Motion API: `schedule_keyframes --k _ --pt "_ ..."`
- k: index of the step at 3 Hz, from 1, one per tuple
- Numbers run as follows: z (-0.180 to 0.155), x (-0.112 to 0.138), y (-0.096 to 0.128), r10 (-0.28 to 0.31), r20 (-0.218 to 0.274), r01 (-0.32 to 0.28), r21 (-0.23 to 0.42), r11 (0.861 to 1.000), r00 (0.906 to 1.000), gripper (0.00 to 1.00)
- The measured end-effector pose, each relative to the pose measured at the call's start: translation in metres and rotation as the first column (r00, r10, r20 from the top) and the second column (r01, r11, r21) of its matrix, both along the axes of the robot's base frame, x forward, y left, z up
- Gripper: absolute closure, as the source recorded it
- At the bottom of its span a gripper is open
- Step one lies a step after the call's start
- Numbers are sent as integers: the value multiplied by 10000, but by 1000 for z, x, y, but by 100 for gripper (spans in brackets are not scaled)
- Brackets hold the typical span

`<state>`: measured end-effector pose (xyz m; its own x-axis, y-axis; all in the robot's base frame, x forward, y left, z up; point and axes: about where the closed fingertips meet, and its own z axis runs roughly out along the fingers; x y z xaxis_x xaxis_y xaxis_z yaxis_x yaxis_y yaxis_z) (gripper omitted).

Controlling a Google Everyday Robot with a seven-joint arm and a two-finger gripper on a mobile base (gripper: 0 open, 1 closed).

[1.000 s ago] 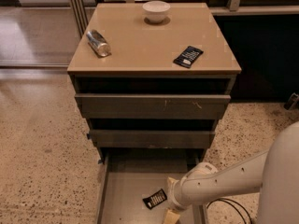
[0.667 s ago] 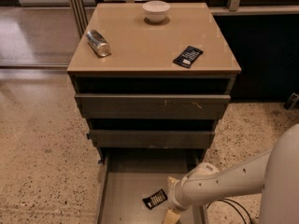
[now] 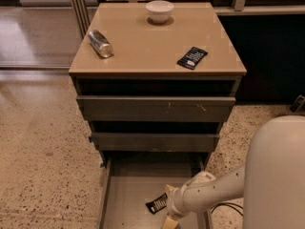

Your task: Pick rxbar chocolate from bottom drawer and place on counter

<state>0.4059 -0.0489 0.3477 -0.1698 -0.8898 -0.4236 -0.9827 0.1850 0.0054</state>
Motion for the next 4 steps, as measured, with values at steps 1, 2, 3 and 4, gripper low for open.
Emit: schedule_keyframes --k 1,2,3,4 --pt "-38 -4 17 219 -436 -211 176 9996 9988 0" --pt "-73 -12 29 315 -957 -297 203 9994 9949 0" --pt "-103 -20 37 356 -1415 -339 142 9993 9893 0" --pt "-110 -11 38 306 -1388 -303 45 9995 9898 0"
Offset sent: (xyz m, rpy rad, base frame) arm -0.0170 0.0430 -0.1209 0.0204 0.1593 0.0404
